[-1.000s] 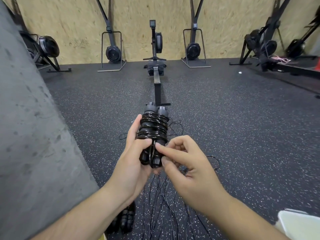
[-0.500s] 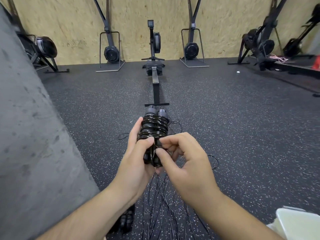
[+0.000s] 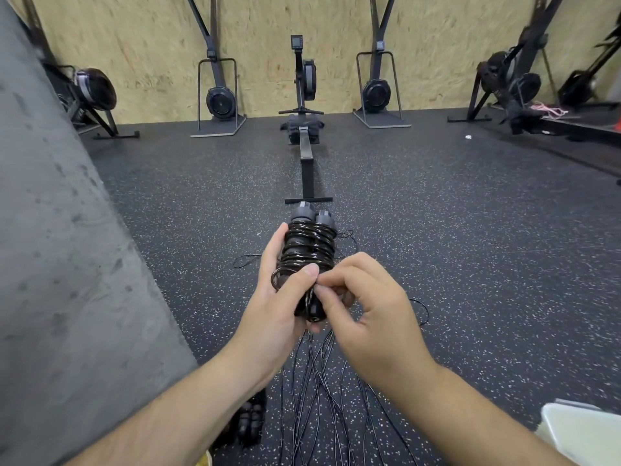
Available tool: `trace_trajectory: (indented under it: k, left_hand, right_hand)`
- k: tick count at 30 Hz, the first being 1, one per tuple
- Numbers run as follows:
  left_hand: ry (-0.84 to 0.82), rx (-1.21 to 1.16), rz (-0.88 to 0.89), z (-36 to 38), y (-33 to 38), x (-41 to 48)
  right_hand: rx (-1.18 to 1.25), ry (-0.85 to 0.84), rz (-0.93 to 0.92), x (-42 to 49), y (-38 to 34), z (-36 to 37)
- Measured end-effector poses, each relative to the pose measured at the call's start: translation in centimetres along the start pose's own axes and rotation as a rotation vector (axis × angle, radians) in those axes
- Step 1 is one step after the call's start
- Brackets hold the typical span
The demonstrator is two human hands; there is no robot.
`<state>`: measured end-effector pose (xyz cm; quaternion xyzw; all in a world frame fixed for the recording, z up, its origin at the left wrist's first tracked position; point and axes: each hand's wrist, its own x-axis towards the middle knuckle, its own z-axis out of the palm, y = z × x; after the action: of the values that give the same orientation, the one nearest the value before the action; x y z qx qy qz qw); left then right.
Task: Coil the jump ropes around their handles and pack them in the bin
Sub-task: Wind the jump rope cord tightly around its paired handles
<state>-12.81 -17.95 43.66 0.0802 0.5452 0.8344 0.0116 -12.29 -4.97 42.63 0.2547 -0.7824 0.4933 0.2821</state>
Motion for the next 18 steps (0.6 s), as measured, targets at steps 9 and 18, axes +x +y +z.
trace_trajectory:
  k: [9, 18]
  left_hand:
    - [0.022, -0.011, 0.021, -1.0, -0.2, 0.8]
    - [0.167, 0.119, -0.007, -2.9, -1.8, 1.5]
  right_hand:
    - [0.207, 0.025, 0.14, 0.4, -0.1, -0.2]
    - [0.033, 0.002, 0.214, 0.7, 0.4, 1.7]
